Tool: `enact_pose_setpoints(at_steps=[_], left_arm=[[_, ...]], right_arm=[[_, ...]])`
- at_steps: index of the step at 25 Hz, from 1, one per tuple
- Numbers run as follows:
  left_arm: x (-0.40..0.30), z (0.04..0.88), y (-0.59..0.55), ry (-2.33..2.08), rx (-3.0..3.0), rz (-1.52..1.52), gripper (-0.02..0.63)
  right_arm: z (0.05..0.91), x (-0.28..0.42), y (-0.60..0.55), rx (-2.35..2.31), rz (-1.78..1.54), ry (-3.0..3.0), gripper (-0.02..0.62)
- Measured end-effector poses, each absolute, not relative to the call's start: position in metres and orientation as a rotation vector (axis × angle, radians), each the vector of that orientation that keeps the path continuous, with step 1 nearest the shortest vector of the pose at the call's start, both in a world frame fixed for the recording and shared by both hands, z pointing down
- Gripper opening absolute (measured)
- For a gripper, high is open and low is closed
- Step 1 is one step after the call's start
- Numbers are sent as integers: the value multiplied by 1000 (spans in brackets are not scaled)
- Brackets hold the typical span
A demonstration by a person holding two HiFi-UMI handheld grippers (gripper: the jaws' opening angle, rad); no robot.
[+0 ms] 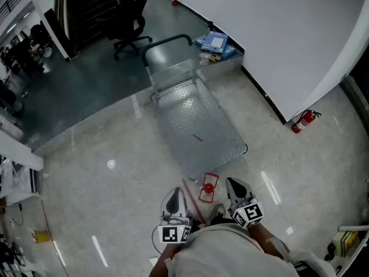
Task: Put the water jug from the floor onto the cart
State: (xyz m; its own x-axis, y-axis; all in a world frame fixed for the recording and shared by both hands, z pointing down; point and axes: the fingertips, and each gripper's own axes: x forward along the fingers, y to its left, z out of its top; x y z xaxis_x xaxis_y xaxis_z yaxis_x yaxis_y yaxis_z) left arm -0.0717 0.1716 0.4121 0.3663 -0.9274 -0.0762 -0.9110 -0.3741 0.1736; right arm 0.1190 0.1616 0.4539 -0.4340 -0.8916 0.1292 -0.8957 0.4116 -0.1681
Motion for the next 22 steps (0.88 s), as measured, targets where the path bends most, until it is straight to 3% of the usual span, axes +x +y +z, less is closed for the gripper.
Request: enact_pose_setpoints(at_steps=[13,22], left_arm=[[-76,413,175,-1701,2496,-231,3],[-78,420,175,-1697,2455,-220,3]], right_arm=[[469,112,155,1627,365,-2608,12],[621,94,116,1236,669,-2194,14]])
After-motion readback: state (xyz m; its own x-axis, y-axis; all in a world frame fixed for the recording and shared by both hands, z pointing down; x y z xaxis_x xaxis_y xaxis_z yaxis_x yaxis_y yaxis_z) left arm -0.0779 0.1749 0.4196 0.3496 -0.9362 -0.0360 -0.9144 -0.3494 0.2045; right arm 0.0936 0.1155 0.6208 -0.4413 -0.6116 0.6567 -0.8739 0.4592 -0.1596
